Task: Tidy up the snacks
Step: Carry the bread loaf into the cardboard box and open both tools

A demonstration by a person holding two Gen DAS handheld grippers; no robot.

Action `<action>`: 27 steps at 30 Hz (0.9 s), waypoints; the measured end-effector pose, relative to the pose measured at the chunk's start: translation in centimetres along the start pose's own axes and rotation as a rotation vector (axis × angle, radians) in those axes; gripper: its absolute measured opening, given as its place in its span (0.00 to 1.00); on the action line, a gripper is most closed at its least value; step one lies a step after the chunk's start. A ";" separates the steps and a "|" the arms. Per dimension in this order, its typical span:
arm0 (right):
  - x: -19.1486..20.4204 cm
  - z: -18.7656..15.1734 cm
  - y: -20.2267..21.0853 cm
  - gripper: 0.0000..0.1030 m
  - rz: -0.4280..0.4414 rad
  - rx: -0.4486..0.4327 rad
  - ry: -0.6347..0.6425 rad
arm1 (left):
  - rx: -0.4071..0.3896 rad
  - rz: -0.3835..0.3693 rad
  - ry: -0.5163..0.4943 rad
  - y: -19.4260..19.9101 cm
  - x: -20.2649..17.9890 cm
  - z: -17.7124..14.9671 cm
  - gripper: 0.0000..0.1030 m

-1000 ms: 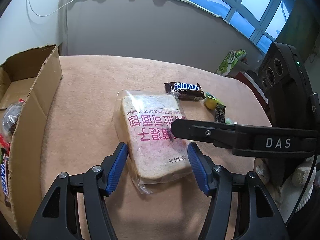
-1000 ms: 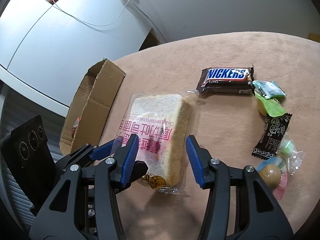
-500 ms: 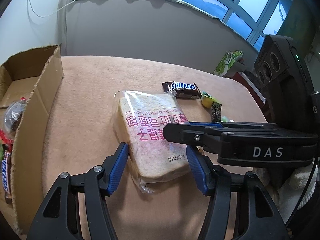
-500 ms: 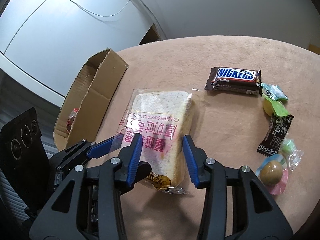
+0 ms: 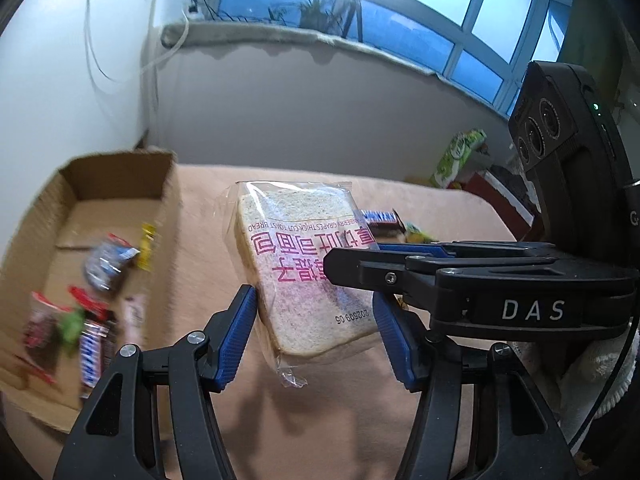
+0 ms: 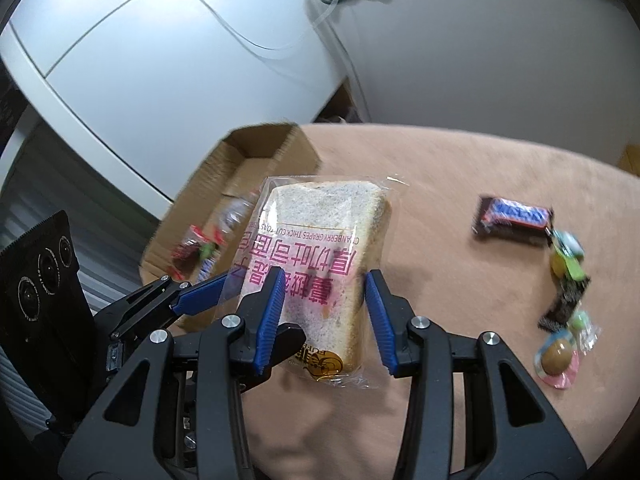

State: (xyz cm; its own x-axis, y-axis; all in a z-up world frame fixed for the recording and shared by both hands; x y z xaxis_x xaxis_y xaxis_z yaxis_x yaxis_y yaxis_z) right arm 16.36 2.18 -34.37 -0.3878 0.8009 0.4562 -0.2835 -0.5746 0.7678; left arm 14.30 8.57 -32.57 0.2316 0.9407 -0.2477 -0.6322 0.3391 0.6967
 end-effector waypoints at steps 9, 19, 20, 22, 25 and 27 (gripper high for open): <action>5.2 2.9 -2.4 0.42 0.050 -0.005 0.061 | -0.049 0.060 0.044 2.6 5.1 1.6 0.58; 10.3 5.4 -6.5 0.42 0.104 0.017 0.131 | -0.075 0.130 0.111 4.2 11.2 2.5 0.58; 10.5 5.5 -6.9 0.42 0.107 0.020 0.133 | -0.075 0.136 0.115 4.2 11.6 2.6 0.58; 11.0 5.8 -7.8 0.42 0.115 0.028 0.138 | -0.073 0.153 0.122 4.1 12.6 2.7 0.58; 11.4 6.1 -9.0 0.42 0.122 0.042 0.144 | -0.064 0.171 0.134 3.7 13.7 2.7 0.58; 11.5 6.2 -9.8 0.42 0.124 0.056 0.143 | -0.056 0.177 0.143 3.4 14.2 2.6 0.58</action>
Point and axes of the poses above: each gripper's, at about its wrist camera, not at the fingertips, and y roughly against the way its jaws point, x to its left, z to its top, the point moved 8 cm from there along -y, roughly the way its jaws point, and after that the axes turned 1 degree about x, right-handed, at the moved point
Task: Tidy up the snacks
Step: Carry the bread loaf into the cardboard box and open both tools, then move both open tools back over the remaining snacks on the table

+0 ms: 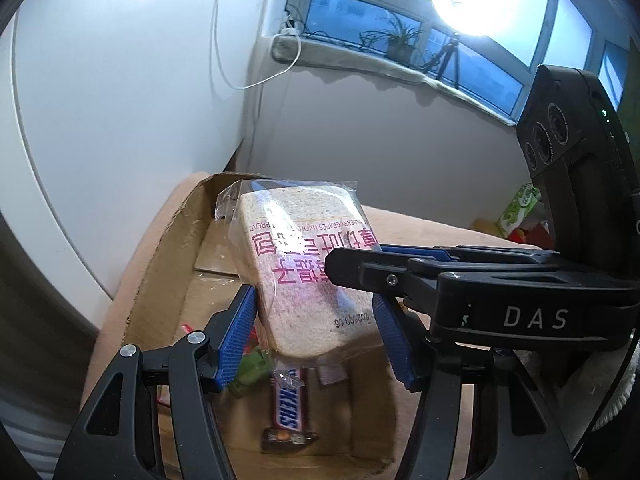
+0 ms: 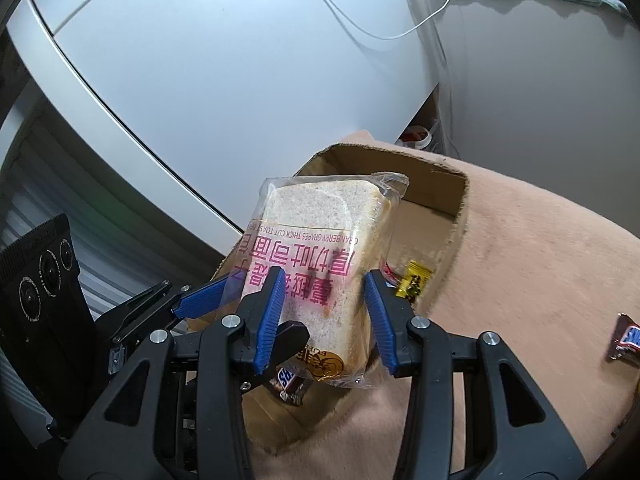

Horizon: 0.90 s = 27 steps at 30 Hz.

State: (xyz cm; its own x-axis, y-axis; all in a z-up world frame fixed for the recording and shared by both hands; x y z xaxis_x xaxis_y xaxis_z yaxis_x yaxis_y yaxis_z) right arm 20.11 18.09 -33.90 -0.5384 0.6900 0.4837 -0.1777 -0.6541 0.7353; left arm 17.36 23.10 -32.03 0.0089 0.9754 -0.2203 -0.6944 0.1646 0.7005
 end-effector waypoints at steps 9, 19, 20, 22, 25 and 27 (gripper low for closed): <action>-0.6 0.2 -1.6 0.42 0.010 0.032 0.001 | 0.026 0.020 0.019 -1.8 1.2 0.0 0.57; -0.8 0.1 -0.5 0.43 -0.031 0.010 0.019 | 0.019 0.051 0.036 -1.5 1.9 -0.3 0.54; -1.0 0.0 -0.2 0.43 -0.032 0.006 0.015 | 0.015 0.052 0.034 -1.2 1.8 -0.4 0.54; -1.4 -0.2 0.5 0.43 -0.037 -0.001 0.011 | 0.010 0.054 0.029 -0.7 1.6 -0.5 0.54; -1.9 -0.8 1.8 0.43 -0.058 -0.015 0.019 | 0.002 0.051 0.017 -0.2 0.9 -0.4 0.54; -2.3 -1.1 2.7 0.43 -0.070 -0.026 0.022 | -0.006 0.049 0.010 0.2 0.3 -0.3 0.54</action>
Point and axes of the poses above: each gripper's, at about its wrist camera, not at the fingertips, and y roughly against the way its jaws point, x to its left, z to its top, the point moved 8 cm from there along -y, roughly the way its jaws point, and after that the axes turned 1 degree about x, right-handed, at the moved point
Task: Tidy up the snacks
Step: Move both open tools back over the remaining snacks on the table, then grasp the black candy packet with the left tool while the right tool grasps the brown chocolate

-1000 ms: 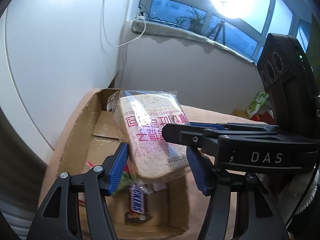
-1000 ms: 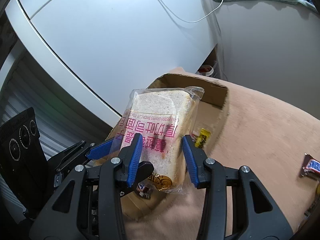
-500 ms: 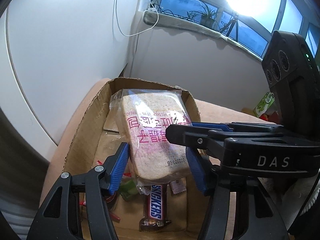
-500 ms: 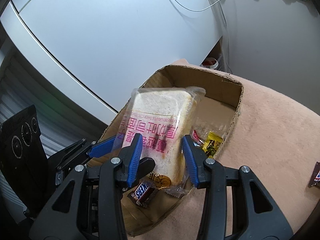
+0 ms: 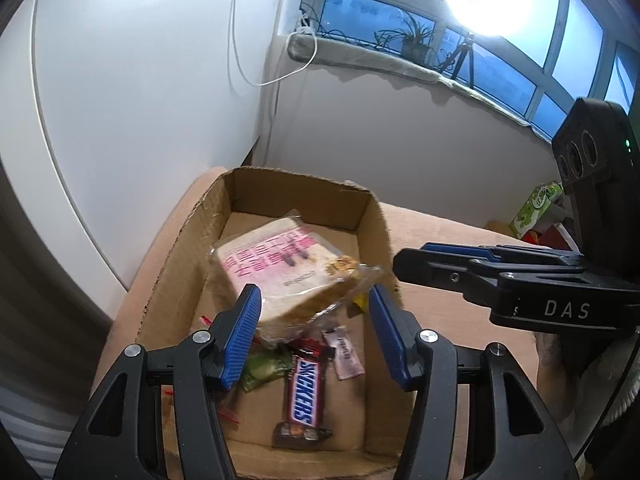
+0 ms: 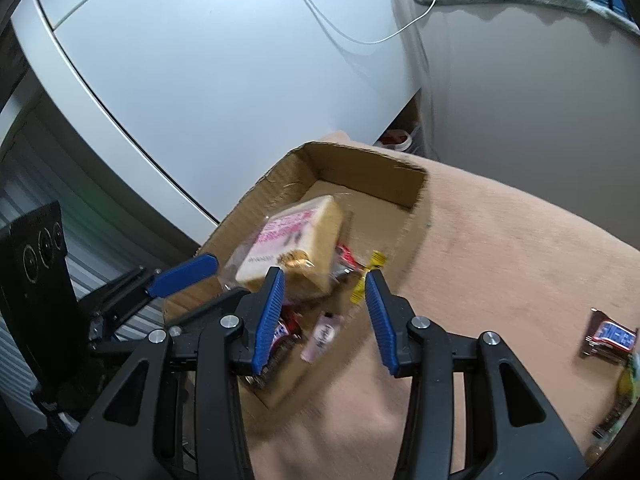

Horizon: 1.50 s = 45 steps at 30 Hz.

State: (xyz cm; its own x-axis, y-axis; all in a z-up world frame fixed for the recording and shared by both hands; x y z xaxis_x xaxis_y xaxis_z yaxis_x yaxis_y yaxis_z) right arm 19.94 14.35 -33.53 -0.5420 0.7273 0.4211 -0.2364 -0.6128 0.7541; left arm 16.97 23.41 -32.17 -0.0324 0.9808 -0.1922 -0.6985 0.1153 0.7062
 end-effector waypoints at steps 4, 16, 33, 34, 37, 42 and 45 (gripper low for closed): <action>-1.2 -0.9 2.2 0.47 -0.028 -0.026 -0.005 | -0.014 -0.026 -0.007 0.7 -1.7 0.0 0.54; -7.7 -5.0 9.2 0.62 -0.145 -0.111 -0.068 | -0.016 -0.110 -0.052 0.8 -8.1 -0.9 0.54; -18.7 -14.2 15.6 0.62 -0.399 -0.068 -0.157 | 0.089 -0.245 -0.132 -3.6 -17.5 -3.6 0.54; -19.1 -14.8 15.5 0.62 -0.403 -0.060 -0.159 | 0.097 -0.250 -0.139 -4.0 -18.0 -3.7 0.54; -19.8 -15.9 14.9 0.62 -0.397 -0.036 -0.166 | 0.123 -0.272 -0.156 -5.3 -19.6 -4.0 0.54; -20.5 -17.0 13.8 0.60 -0.392 -0.013 -0.151 | 0.159 -0.279 -0.213 -7.6 -21.8 -4.1 0.54; -21.1 -17.5 13.0 0.49 -0.364 0.006 -0.165 | 0.185 -0.302 -0.224 -8.6 -22.7 -4.1 0.54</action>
Point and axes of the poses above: each gripper's, at about its wrist camera, not at the fingertips, and y roughly against the way its jaws point, x to its left, z to its top, the point moved 8 cm from there along -y, roughly the way its jaws point, and after that the axes turned 1 degree about x, right-handed, at the moved point
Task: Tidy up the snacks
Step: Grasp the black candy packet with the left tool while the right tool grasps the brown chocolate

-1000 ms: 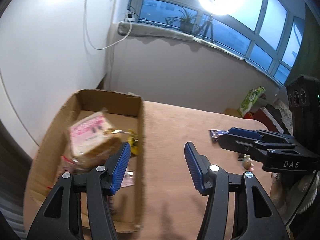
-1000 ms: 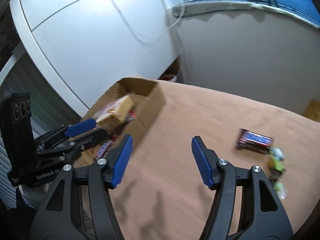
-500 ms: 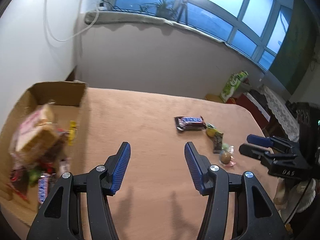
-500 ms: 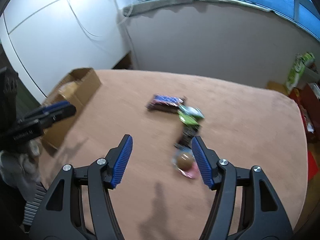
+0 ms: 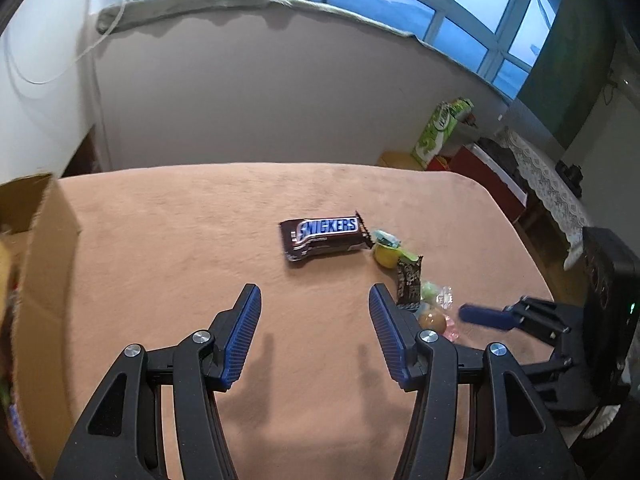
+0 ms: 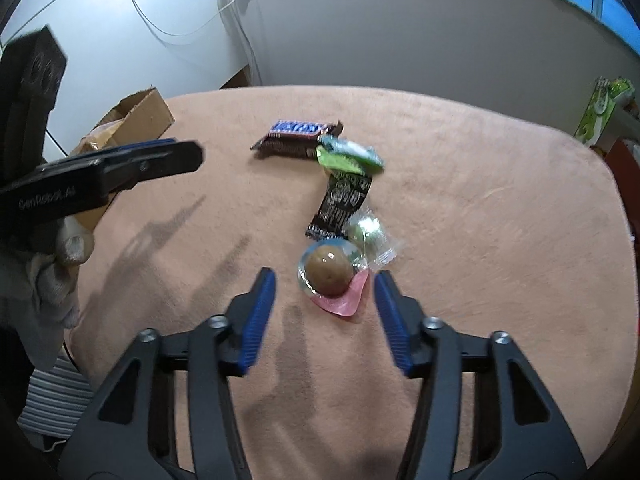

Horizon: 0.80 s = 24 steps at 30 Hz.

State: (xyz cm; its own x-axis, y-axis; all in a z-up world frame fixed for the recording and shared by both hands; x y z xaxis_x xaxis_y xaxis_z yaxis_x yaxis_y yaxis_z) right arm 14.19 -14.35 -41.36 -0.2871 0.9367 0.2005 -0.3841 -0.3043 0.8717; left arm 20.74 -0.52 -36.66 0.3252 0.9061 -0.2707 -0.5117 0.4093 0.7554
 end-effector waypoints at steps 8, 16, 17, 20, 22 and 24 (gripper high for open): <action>-0.5 -0.3 -1.1 0.49 0.011 -0.014 -0.006 | 0.053 -0.056 -0.085 -2.8 -3.6 -0.2 0.54; 0.0 0.5 -1.5 0.49 -0.008 -0.050 0.004 | 0.097 -0.111 -0.098 -4.8 -5.3 -0.4 0.54; 0.0 0.5 -1.5 0.48 -0.010 -0.052 0.006 | 0.102 -0.121 -0.099 -4.9 -5.6 -0.4 0.52; -0.1 0.6 -1.5 0.41 -0.020 -0.059 0.004 | 0.118 -0.139 -0.092 -5.6 -5.7 -0.3 0.42; -0.1 0.6 -1.4 0.39 -0.014 -0.063 -0.002 | 0.132 -0.153 -0.086 -6.1 -5.7 -0.4 0.38; -0.1 0.5 -1.4 0.38 -0.013 -0.066 -0.003 | 0.145 -0.167 -0.079 -6.6 -5.7 -0.6 0.38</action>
State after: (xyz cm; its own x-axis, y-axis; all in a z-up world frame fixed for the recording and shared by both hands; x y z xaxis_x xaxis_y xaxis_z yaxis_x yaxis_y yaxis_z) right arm 15.23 -13.94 -42.36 -0.2792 0.9410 0.1910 -0.4447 -0.3031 0.8428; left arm 21.81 -8.31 -40.42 0.4602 0.8133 -0.3560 -0.3275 0.5282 0.7834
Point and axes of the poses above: each gripper's, at about its wrist camera, not at the fingertips, and y roughly against the way its jaws point, x to its left, z to its top, the point moved 8 cm from there along -y, roughly the way its jaws point, and after that the axes turned 1 degree about x, right-handed, at the moved point
